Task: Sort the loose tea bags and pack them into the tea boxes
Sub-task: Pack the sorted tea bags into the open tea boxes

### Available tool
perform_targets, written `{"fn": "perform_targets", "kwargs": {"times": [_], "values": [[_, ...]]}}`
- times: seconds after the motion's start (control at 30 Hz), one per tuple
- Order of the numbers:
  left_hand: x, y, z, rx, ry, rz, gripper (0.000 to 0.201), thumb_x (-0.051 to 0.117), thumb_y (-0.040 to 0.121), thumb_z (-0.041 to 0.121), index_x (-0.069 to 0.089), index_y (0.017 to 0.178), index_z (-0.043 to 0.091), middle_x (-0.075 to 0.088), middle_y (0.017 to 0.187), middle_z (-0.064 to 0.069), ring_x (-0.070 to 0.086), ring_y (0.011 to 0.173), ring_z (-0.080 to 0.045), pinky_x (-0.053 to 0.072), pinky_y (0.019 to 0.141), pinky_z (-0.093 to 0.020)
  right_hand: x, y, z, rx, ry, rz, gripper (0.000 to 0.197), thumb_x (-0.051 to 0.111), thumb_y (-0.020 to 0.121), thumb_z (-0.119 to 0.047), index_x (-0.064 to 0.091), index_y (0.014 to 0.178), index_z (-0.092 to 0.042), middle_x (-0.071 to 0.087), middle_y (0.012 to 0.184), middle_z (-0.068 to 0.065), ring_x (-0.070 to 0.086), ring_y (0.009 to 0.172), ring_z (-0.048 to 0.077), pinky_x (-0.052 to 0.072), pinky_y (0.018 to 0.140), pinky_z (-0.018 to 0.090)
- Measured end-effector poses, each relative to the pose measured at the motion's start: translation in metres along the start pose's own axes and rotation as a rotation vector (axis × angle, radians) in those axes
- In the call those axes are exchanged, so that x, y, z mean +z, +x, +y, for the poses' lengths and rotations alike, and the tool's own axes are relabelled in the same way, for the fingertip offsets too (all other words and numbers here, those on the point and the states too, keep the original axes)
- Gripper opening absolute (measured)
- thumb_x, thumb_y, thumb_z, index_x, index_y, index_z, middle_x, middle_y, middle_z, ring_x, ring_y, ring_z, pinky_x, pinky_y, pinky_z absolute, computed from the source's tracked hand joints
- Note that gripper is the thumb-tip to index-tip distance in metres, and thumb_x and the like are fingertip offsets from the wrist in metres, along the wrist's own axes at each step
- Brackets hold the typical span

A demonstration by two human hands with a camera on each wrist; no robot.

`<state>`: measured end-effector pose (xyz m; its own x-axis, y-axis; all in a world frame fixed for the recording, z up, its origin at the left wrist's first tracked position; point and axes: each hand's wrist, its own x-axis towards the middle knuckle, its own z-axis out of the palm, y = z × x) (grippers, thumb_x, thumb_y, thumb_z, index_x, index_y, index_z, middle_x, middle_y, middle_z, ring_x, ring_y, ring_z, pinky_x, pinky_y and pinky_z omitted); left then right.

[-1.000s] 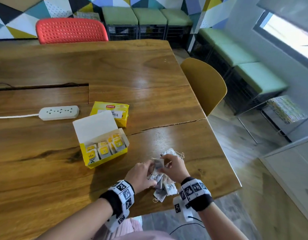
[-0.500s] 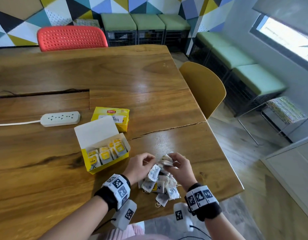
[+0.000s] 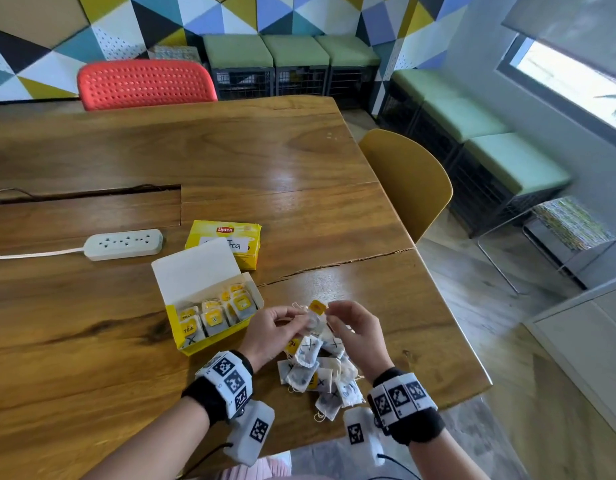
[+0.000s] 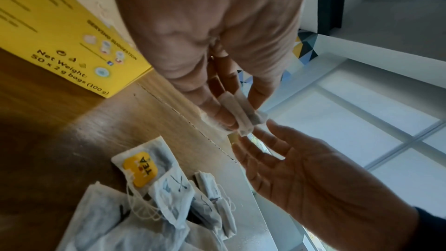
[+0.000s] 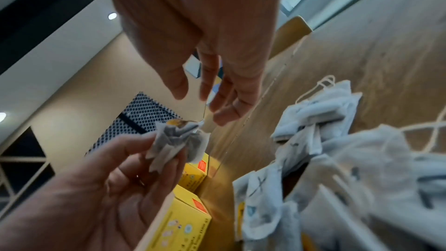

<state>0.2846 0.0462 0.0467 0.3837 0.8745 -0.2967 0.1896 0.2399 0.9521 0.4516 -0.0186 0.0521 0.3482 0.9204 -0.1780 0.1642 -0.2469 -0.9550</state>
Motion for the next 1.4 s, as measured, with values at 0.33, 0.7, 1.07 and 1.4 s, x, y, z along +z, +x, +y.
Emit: {"fn": "perform_targets", "kwargs": {"times": [0.33,0.7,1.07,1.4], "values": [[-0.011,-0.011,-0.003,0.168,0.116,-0.091,0.015,0.081,0.072,0.003,0.077,0.084,0.011,0.073,0.094,0.003,0.069,0.089,-0.007,0.055,0.08,-0.02,0.013,0.01,-0.017,0.449,0.42,-0.176,0.029,0.063,0.092,-0.021,0.062,0.11,0.001,0.067,0.08,0.008,0.061,0.056,0.01,0.05,0.054,0.022],[-0.019,-0.008,-0.006,0.057,0.012,0.029,0.021,0.083,0.072,0.015,0.073,0.09,0.016,0.075,0.09,0.003,0.071,0.085,-0.011,0.057,0.076,-0.025,0.009,0.009,-0.017,0.259,0.288,-0.244,0.027,0.077,0.076,-0.001,0.068,0.101,0.003,0.073,0.094,0.017,0.071,0.085,0.024,0.056,0.078,0.028],[-0.02,-0.007,-0.001,0.08,-0.059,0.189,0.024,0.075,0.079,0.008,0.068,0.102,0.013,0.076,0.087,-0.001,0.073,0.081,-0.015,0.053,0.062,-0.019,-0.002,0.016,-0.044,0.148,0.335,-0.483,0.016,0.069,0.078,0.01,0.062,0.091,0.003,0.069,0.082,0.013,0.068,0.078,0.021,0.056,0.077,0.028],[-0.027,-0.014,-0.003,0.09,-0.133,0.13,0.038,0.07,0.079,-0.007,0.065,0.112,0.011,0.075,0.098,0.0,0.071,0.092,-0.013,0.056,0.076,-0.022,0.022,0.046,-0.037,0.125,-0.061,-0.486,0.044,0.078,0.077,-0.011,0.061,0.118,-0.01,0.068,0.095,0.026,0.066,0.086,0.032,0.053,0.09,0.052]]}}
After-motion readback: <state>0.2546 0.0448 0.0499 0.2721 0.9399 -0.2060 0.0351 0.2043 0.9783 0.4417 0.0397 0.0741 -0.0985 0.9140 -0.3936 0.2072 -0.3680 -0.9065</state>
